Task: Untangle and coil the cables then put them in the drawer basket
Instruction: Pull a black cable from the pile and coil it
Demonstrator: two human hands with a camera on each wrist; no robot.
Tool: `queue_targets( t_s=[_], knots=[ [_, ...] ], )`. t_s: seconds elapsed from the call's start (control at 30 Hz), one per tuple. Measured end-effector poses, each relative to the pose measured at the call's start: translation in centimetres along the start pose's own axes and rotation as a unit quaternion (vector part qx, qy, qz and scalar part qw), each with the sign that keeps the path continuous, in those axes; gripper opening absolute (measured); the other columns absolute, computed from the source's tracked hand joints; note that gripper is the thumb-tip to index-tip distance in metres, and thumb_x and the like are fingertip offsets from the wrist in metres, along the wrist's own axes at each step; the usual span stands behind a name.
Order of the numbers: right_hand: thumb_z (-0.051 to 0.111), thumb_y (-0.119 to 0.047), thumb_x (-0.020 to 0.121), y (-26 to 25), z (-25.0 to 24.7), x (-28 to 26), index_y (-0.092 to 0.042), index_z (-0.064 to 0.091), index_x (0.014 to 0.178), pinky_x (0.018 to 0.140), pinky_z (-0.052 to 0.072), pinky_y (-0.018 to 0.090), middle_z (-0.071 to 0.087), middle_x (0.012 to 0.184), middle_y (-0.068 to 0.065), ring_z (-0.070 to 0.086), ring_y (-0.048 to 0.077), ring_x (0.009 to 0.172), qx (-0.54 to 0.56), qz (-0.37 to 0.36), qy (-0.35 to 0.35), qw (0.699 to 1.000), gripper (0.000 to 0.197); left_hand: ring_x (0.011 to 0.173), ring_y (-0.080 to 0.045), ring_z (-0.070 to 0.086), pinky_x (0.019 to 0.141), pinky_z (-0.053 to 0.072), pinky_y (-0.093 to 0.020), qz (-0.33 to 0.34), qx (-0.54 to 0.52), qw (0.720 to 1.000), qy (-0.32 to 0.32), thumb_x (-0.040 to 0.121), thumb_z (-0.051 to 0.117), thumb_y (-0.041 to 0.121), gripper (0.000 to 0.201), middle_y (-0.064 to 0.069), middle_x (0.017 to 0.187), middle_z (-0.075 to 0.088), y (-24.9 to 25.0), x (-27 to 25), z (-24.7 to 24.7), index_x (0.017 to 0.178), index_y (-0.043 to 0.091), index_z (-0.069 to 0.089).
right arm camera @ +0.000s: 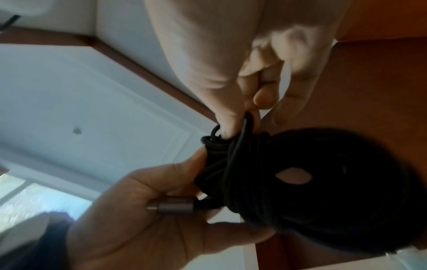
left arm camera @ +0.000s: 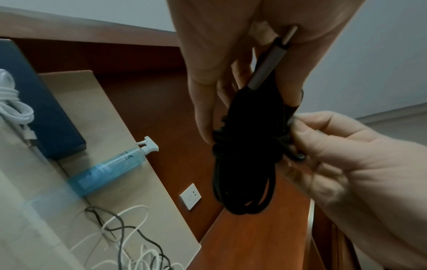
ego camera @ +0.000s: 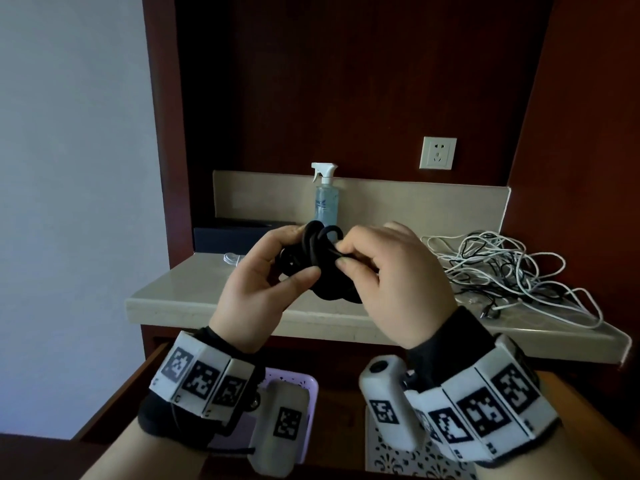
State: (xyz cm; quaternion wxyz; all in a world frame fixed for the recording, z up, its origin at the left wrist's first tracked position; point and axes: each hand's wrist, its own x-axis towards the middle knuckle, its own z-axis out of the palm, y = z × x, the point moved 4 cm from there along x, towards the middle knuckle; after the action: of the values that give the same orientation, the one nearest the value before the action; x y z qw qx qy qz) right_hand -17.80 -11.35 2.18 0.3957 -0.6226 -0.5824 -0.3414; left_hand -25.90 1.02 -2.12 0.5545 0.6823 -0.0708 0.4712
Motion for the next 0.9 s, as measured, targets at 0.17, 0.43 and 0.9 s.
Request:
queue_targets(
  t_s=[0.17,0.43,0.9],
  knots=[
    [0.06,-0.018,0.071,-0.3,0.4,0.3,-0.016,0.057,0.072,0.054,0.032,0.024,0.055,0.063,-0.007,0.034,0.009,0.069,-0.078,-0.061,-0.052,0.994,0.004,0.095,-0.036,0.059,0.091,0.043,-0.067,-0.017,-0.028,0.999,0.008,0.066,0.071,0.027,0.031,-0.012,0.099,0.064,-0.4,-0.3,-0.4,0.095,0.038,0.07],
    [0.061,-0.022,0.071,0.9,0.5,0.5,-0.016,0.061,0.077,0.065,0.034,0.009,0.038,0.064,-0.022,0.036,-0.001,0.068,0.072,-0.021,-0.109,0.991,0.008,0.081,-0.03,0.051,0.069,0.042,-0.04,-0.048,-0.067,0.995,-0.049,0.068,0.069,0.01,0.033,-0.004,0.101,0.061,-0.2,0.0,-0.9,0.095,0.029,0.073],
    [0.054,-0.017,0.069,-1.5,3.6,-0.8,-0.021,0.067,0.068,0.051,0.041,0.024,0.06,0.065,-0.002,0.056,0.024,0.065,-0.13,-0.196,-0.157,0.959,0.013,0.07,-0.011,0.068,0.062,0.053,-0.023,-0.067,-0.078,0.994,0.041,0.092,0.04,-0.011,0.026,0.003,0.081,0.072,0.7,0.7,0.2,0.08,0.007,0.054]
  ],
)
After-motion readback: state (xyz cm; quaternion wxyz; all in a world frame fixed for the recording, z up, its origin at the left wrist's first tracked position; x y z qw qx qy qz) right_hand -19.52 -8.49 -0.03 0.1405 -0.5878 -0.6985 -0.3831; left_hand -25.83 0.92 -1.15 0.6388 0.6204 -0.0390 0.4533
